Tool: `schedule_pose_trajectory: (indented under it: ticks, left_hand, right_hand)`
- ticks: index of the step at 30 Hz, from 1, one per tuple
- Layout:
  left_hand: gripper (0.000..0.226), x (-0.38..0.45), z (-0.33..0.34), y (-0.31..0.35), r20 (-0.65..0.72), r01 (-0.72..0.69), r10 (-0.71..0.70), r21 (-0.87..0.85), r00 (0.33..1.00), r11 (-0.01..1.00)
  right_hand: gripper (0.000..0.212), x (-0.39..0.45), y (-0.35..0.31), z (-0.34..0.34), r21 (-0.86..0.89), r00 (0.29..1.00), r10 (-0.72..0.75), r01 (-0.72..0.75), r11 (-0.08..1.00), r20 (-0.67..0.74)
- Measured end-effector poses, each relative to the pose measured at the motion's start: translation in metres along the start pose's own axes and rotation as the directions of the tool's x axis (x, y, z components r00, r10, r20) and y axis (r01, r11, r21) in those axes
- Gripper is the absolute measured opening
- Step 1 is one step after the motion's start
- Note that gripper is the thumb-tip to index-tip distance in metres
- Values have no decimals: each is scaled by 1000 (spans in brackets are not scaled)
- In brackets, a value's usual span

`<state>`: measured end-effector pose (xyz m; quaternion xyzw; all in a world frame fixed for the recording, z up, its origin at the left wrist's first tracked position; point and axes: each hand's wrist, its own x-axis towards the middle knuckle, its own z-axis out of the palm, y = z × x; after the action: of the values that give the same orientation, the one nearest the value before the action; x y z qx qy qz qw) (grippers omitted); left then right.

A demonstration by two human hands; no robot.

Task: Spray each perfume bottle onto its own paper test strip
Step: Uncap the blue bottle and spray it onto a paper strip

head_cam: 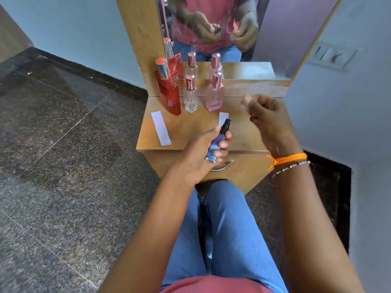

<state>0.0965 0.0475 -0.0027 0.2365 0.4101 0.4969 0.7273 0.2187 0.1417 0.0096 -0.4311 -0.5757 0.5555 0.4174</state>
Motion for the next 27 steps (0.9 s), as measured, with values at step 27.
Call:
schedule_pose_trajectory:
  ticks: [27]
  left_hand:
    - [25, 32, -1, 12, -119, -327, 456, 542, 882, 774]
  right_hand:
    - [51, -41, 31, 2, -306, 957, -256, 287, 908, 139]
